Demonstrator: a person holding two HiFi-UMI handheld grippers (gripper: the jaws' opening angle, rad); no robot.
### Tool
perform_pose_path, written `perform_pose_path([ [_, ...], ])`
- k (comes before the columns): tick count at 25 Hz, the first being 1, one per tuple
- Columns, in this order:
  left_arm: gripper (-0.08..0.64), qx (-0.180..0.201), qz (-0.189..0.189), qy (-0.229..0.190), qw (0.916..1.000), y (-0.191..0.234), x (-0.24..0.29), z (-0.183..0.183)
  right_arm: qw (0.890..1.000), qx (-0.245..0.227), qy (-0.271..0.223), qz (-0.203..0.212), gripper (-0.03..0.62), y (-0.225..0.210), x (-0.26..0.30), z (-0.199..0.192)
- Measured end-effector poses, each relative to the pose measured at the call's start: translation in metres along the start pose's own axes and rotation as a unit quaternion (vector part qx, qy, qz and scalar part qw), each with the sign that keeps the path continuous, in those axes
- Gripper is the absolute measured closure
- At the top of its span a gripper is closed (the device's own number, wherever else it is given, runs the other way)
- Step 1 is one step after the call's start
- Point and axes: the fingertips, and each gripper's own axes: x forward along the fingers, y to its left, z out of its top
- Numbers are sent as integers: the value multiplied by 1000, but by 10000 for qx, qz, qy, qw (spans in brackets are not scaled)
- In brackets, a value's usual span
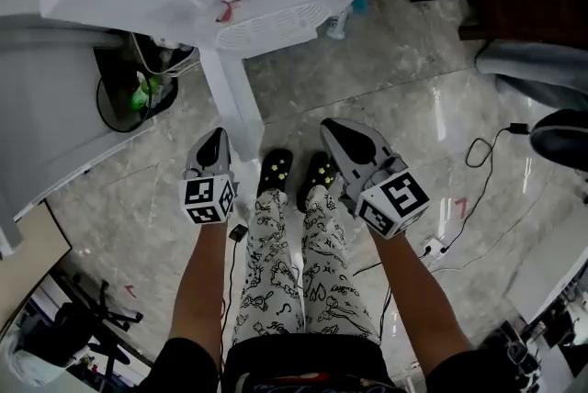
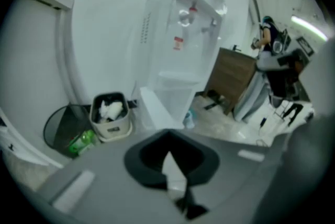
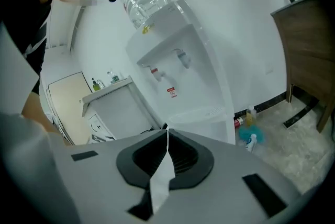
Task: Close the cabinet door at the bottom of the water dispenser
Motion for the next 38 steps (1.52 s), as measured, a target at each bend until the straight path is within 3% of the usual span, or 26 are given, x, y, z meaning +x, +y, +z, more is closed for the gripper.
perform_pose_path([
  [5,560,-255,191,376,9988,24,13,-38,9996,182,174,151,575,3,14,-15],
  [10,564,-50,-281,588,9979,12,21,-51,9989,86,329,337,575,8,29,-26],
  [16,561,160,-838,738,9936,-12,36,-49,9991,247,275,210,575,-1,29,-27],
  [21,561,516,-1500,650,9852,-53,59,-29,9989,411,196,141,575,-11,23,-24],
  [27,561,459,-1969,376,9786,-96,100,7,9978,667,10,1,575,-32,1,-12],
  [31,561,757,-2008,318,9762,-111,130,31,9979,647,-11,-41,575,-50,-12,-7],
  [35,561,1147,-1917,369,9740,-116,158,54,9927,793,-777,462,575,-48,-20,25],
  [38,561,1376,-1869,340,9721,-110,175,69,9917,649,-971,543,575,-46,-14,42],
])
